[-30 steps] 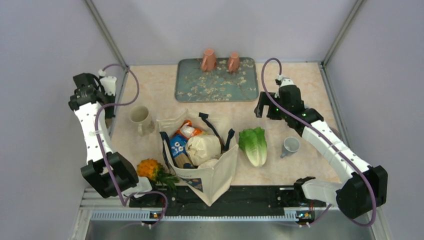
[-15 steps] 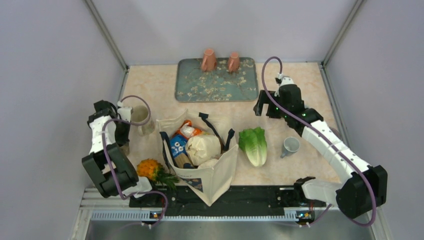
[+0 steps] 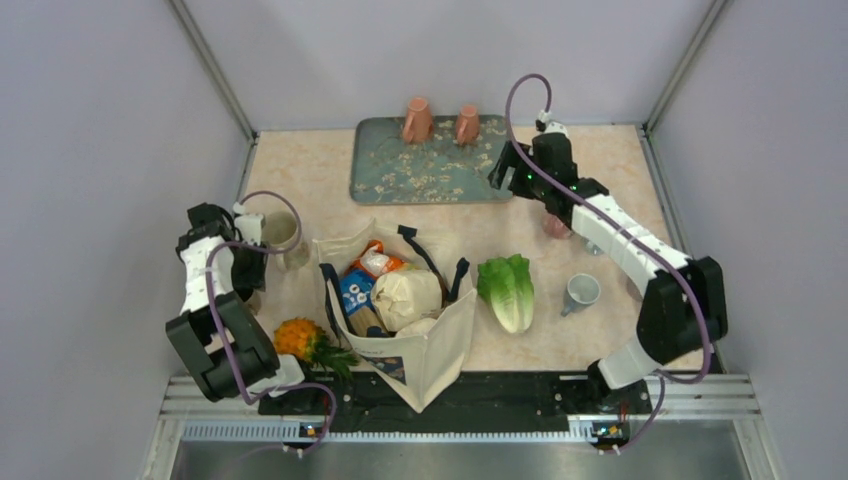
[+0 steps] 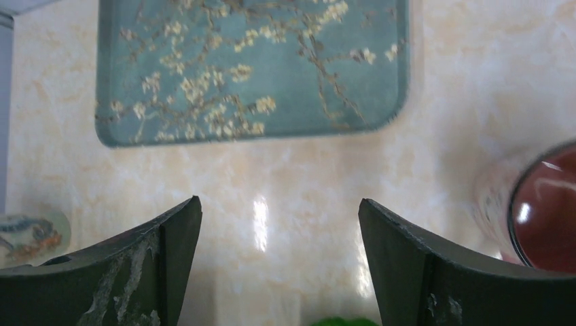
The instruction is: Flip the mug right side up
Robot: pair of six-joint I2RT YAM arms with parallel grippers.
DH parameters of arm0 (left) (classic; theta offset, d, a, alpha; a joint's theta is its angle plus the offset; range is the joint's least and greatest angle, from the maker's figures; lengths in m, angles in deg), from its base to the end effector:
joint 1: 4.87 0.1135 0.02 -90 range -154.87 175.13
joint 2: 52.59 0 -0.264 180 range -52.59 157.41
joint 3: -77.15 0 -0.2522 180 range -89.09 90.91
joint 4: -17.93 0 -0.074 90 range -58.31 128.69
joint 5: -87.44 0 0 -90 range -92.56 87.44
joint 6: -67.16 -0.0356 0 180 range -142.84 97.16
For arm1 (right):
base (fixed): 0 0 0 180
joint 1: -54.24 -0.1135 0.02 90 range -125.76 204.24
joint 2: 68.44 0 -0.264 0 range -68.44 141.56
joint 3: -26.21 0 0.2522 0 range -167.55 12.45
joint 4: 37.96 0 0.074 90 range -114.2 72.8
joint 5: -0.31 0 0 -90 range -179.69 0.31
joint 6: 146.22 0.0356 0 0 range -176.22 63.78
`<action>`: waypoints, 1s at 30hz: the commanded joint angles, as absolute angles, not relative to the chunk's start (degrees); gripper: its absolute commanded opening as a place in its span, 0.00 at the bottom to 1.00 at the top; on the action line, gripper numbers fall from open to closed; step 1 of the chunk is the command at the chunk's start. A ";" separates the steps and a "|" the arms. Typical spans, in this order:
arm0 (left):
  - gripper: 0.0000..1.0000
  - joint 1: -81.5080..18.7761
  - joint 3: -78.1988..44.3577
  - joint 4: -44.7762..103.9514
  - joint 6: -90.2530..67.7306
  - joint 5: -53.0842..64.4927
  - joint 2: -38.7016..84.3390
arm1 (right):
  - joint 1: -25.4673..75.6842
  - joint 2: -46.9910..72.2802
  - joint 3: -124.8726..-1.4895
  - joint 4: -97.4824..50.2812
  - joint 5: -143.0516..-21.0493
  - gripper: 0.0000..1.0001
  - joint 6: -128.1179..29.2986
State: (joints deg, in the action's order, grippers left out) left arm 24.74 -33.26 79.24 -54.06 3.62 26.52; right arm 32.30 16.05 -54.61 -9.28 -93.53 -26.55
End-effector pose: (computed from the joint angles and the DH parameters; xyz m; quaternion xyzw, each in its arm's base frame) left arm 0.2234 0.1225 0.2277 0.0228 0.9844 0.0383 0.1703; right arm 0.3152 0.1244 0.3015 0.0751 0.8725 0.1833 0.4466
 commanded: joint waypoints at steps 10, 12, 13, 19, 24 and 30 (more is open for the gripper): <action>0.63 25.09 -19.17 90.52 -49.59 5.33 23.87 | 32.63 50.06 -88.31 -18.25 -95.41 0.79 -18.15; 0.64 25.09 -17.12 91.77 -48.88 5.70 23.82 | 32.80 55.15 -93.01 -19.65 -95.10 0.79 -16.98; 0.64 25.09 -16.24 92.12 -48.60 5.96 23.86 | 33.07 57.52 -95.23 -21.28 -94.65 0.79 -16.15; 0.65 24.95 -13.46 92.31 -47.27 9.38 24.09 | 35.32 70.70 -105.09 -29.43 -91.51 0.66 -6.24; 0.65 24.95 -12.45 91.50 -46.57 10.56 25.15 | 36.10 79.17 -113.72 -32.49 -88.14 0.54 -1.12; 0.65 24.99 -11.49 91.22 -47.30 10.53 26.41 | 36.05 81.88 -116.53 -30.05 -89.18 0.53 -1.04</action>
